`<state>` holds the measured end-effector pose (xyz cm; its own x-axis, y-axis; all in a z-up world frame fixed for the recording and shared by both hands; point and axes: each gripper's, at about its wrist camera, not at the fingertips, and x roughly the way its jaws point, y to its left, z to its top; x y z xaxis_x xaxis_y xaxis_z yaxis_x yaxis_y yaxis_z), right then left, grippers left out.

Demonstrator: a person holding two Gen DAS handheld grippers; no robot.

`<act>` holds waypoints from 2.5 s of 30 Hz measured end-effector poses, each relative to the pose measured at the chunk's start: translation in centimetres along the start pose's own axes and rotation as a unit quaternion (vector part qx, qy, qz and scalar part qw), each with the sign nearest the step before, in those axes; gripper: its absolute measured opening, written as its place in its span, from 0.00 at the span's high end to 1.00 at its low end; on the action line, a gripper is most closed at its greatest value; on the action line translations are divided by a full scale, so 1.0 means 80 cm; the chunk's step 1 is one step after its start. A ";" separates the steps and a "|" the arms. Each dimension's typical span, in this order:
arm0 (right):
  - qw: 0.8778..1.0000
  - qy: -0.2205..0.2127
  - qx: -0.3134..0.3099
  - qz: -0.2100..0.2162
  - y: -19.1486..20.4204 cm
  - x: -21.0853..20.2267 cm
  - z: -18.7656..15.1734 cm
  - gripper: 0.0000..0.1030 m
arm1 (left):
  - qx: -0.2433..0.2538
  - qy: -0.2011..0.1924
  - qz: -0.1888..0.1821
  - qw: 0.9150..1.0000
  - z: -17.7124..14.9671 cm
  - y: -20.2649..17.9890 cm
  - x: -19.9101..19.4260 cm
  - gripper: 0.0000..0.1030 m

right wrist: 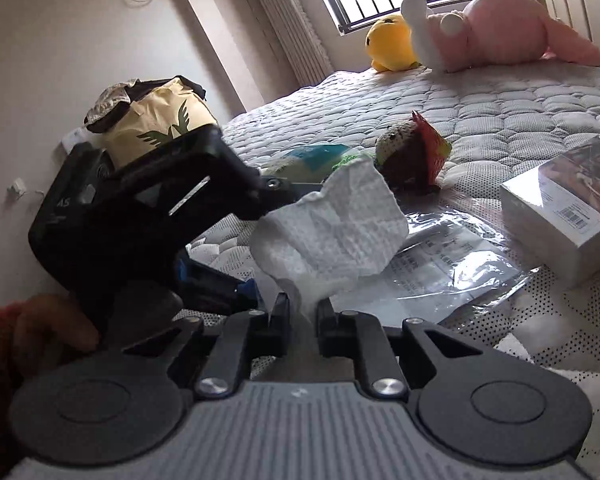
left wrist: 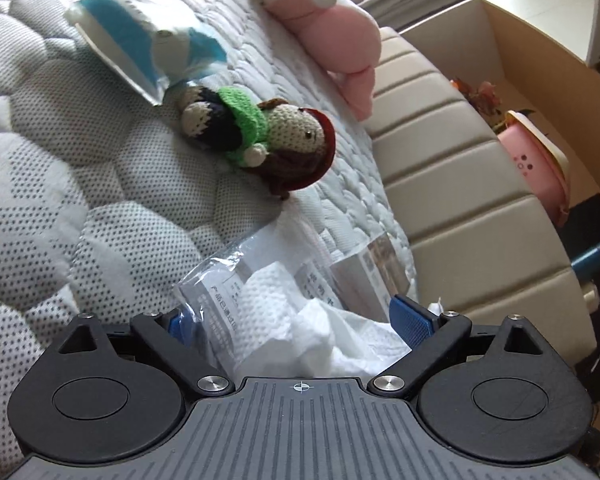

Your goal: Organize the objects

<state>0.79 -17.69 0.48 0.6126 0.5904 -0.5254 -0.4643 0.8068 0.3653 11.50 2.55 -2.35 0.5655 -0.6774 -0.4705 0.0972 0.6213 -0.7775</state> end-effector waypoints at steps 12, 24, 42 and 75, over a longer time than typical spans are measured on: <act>0.996 -0.025 -0.002 -0.083 -0.012 0.020 0.011 0.93 | 0.000 -0.008 -0.013 1.000 -0.006 0.006 -0.016 0.06; 0.989 -0.039 0.019 -0.145 -0.056 -0.038 -0.010 0.93 | 0.103 -0.015 0.038 0.994 -0.017 -0.021 0.002 0.37; 0.990 -0.090 0.069 -0.084 -0.052 -0.043 0.038 0.93 | 0.307 -0.050 0.083 0.947 -0.041 -0.042 -0.030 0.82; 0.996 -0.059 0.011 -0.060 -0.003 0.007 0.064 0.93 | 0.547 -0.132 0.177 0.807 -0.100 -0.076 -0.103 0.71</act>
<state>4.51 -17.44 4.08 0.7346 0.4872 -0.4723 -0.3697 0.8710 0.3235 -0.28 1.23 2.93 0.8575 -0.3625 -0.3650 0.4746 0.8313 0.2893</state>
